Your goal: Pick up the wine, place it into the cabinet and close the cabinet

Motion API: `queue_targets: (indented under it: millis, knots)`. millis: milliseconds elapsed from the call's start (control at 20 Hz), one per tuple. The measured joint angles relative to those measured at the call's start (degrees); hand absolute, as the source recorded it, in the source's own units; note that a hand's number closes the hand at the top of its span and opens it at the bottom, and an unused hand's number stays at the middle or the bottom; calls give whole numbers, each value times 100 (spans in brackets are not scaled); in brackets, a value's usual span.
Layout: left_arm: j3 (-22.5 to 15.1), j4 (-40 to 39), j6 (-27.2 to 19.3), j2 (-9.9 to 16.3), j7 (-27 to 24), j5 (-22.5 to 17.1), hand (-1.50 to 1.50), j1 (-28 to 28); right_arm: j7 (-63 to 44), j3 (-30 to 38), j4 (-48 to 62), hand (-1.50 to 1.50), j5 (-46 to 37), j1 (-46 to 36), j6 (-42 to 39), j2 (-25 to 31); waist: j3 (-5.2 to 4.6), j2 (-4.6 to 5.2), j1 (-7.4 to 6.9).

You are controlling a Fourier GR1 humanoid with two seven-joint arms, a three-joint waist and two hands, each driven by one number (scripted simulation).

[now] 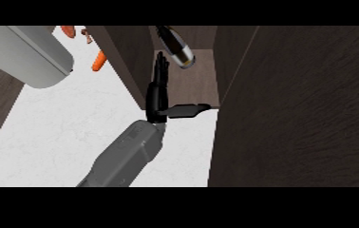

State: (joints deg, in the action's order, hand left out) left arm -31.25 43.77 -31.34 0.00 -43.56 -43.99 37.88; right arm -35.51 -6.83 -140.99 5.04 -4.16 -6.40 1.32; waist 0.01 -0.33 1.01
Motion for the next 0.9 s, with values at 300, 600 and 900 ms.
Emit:
queue_targets:
  millis: [300,600,900]
  knots:
    - [-656,1525,-675,32,227,340,-150,-908,55,176,-36,-150,13,118,-54,81,1,-1,-96]
    - [-1096,3110,-1187,282,635,789,-150,-1831,-11,165,-41,-150,-12,22,13,71,0,4,-128]
    - [-1380,4255,-1665,591,997,1246,-150,-2586,-149,102,-82,-150,-35,-34,77,67,0,10,-121]
